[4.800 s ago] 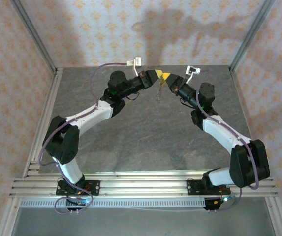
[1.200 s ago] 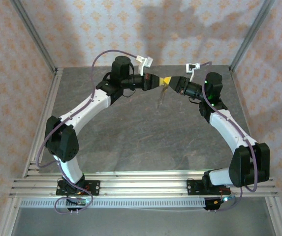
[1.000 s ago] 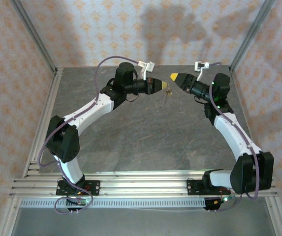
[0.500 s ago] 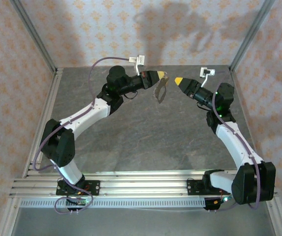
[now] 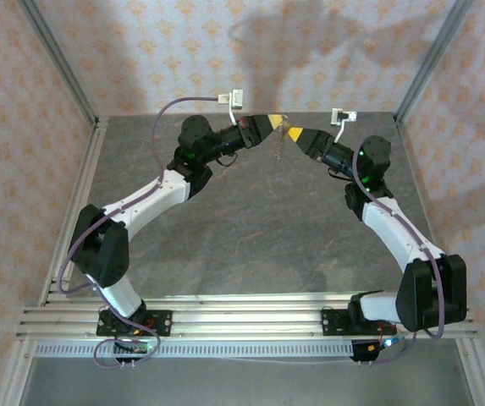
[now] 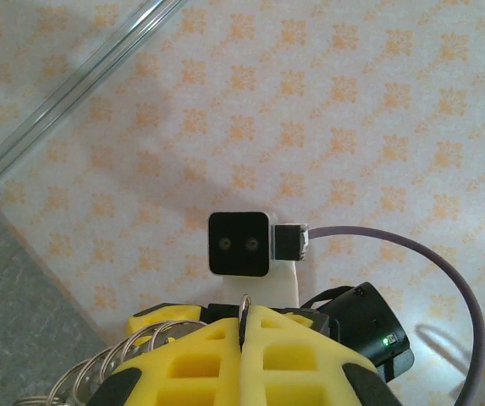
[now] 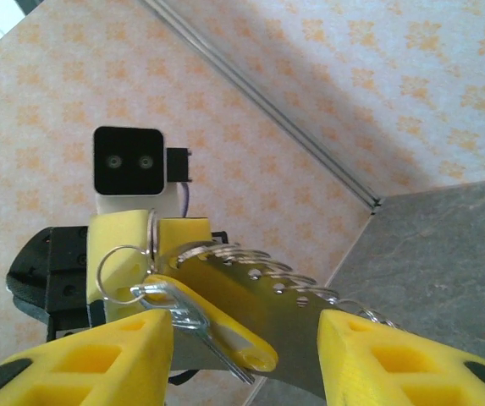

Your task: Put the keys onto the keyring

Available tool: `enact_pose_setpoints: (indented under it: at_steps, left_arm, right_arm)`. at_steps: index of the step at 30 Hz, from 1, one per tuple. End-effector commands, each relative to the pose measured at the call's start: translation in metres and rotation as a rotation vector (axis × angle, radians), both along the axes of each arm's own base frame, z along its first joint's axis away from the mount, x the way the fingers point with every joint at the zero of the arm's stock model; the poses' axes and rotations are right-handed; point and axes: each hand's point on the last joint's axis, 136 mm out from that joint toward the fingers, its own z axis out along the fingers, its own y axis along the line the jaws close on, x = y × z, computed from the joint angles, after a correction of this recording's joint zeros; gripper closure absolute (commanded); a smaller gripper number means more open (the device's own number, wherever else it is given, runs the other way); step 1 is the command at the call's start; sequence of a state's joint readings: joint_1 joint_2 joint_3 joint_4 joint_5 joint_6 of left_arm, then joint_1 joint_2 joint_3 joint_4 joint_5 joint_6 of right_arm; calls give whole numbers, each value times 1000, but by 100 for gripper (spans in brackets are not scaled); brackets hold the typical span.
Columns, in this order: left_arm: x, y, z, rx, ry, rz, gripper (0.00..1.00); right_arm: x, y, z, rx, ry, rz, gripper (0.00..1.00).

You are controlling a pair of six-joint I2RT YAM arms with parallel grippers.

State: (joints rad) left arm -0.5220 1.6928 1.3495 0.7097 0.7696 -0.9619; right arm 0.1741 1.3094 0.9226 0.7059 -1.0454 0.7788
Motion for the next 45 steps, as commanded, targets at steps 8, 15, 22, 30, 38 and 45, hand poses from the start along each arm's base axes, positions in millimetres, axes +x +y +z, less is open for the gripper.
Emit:
enact_pose_setpoints:
  at_steps: [8,15,22,30,38,45]
  left_arm:
    - [-4,3,26,-51,-69,4,100]
    - [-1,5,26,-55,-64,23,100]
    - [0,8,29,-68,-65,41,100]
    - [-1,9,27,-70,-59,46,100]
    - [-2,11,24,-64,-51,60,100]
    - [-6,3,15,-55,-39,47,100]
  right_arm:
    - [-16,15,33,33,-141,64,70]
    - [-23,15,23,28,-121,67,100]
    - [-25,26,8,1,-75,85,100]
    - [-19,31,-3,-47,-41,57,100]
    - [-5,28,8,51,-26,17,100]
    - [-20,62,20,9,-58,121,100]
